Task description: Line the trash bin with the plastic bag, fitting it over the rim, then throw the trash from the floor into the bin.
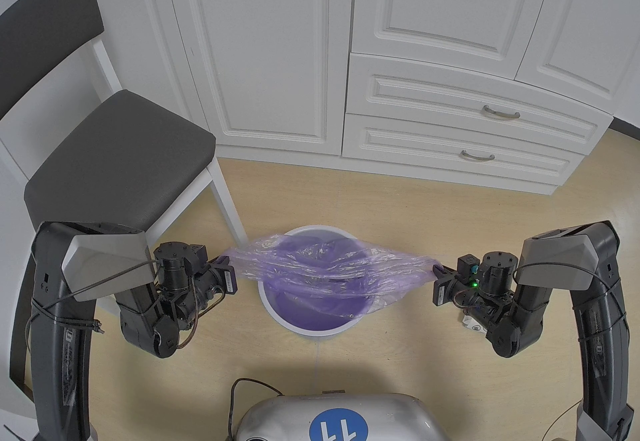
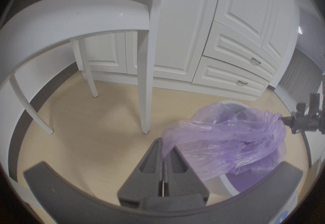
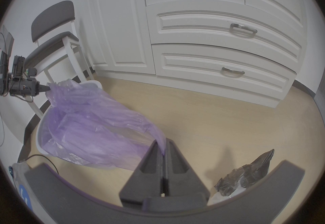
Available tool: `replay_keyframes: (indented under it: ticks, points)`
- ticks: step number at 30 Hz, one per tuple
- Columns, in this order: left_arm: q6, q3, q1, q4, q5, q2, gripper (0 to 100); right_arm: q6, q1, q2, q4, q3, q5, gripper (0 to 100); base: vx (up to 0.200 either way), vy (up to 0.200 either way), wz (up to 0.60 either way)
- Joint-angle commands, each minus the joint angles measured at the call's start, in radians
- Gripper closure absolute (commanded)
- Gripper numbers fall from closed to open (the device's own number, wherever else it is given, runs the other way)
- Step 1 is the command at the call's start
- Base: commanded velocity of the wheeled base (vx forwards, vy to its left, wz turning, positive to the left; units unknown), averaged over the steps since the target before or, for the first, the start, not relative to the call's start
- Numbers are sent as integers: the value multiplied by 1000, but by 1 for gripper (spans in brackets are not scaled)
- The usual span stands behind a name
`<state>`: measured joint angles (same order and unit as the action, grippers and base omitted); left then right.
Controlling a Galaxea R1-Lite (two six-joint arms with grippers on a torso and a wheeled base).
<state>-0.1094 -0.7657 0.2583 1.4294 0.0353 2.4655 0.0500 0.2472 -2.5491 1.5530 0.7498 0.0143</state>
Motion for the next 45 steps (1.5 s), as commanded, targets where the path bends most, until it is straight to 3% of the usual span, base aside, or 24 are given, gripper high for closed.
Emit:
replay_keyframes:
  ticks: [1, 7, 12, 22, 29, 35, 45]
  points:
    - [43, 2, -33, -17, -3, -13, 100, 24, -25, 3, 18, -7, 1, 100, 0, 0, 0]
    - [62, 8, -39, -15, -18, -14, 100, 27, -34, 13, 18, -29, 3, 100, 0, 0, 0]
    - [68, 66, -28, -24, -80, -82, 100, 41, -34, 18, 18, -38, 4, 100, 0, 0, 0]
    - [68, 151, 27, -50, -81, -154, 100, 48, -26, 64, 18, -89, 30, 100, 0, 0, 0]
    - [69, 220, -8, -75, -86, -143, 100, 91, -31, 67, 18, -127, 38, 100, 0, 0, 0]
    - [112, 304, -60, -76, -132, -160, 100, 185, -59, 87, 18, -230, 147, 100, 0, 0, 0]
    - [192, 378, -83, -72, -189, -161, 100, 278, -80, 86, 18, -300, 205, 100, 0, 0, 0]
